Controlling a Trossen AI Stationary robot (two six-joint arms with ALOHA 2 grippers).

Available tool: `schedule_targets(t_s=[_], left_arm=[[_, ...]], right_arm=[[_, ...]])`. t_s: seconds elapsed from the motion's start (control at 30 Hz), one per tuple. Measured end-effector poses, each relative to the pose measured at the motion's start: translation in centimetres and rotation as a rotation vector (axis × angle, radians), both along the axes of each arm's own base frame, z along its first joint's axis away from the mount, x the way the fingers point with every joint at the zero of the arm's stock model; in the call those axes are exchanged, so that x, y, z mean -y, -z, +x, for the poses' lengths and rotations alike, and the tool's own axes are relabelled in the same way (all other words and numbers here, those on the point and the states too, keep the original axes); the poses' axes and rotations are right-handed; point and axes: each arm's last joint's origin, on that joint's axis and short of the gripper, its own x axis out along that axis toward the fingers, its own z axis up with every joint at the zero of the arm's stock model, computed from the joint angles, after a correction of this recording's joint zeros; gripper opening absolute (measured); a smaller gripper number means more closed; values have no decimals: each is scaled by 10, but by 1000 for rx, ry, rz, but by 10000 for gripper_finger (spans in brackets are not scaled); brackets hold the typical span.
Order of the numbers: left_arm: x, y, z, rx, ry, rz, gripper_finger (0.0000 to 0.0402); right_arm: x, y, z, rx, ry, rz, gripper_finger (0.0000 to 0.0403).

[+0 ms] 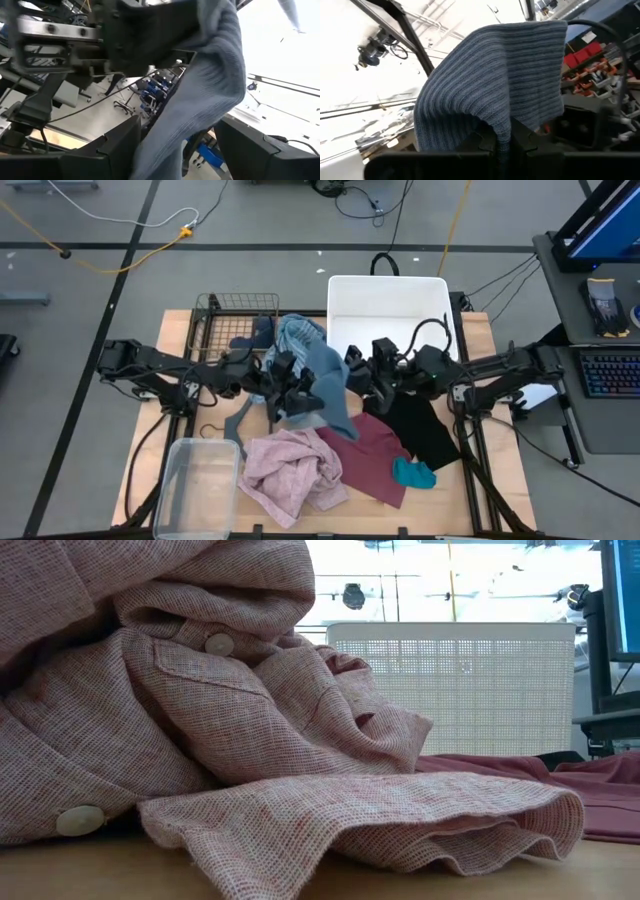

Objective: Pick & Place Cloths
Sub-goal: Put the blue sock into the wire basket

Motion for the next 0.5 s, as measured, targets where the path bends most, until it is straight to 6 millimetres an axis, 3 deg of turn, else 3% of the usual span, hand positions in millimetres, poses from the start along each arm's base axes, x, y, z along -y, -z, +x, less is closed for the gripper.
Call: schedule_targets(t_s=[0.27,0.37,0.5], left_arm=[[8,0,-1,-1,53,6,237],[10,0,-2,0,81,14,185],[12,0,-2,1,120,27,81]], right_arm=[[11,11,11,-32,45,-15,3],[13,13,12,-45,53,-17,4],[15,12,12,-40,61,-19,5]])
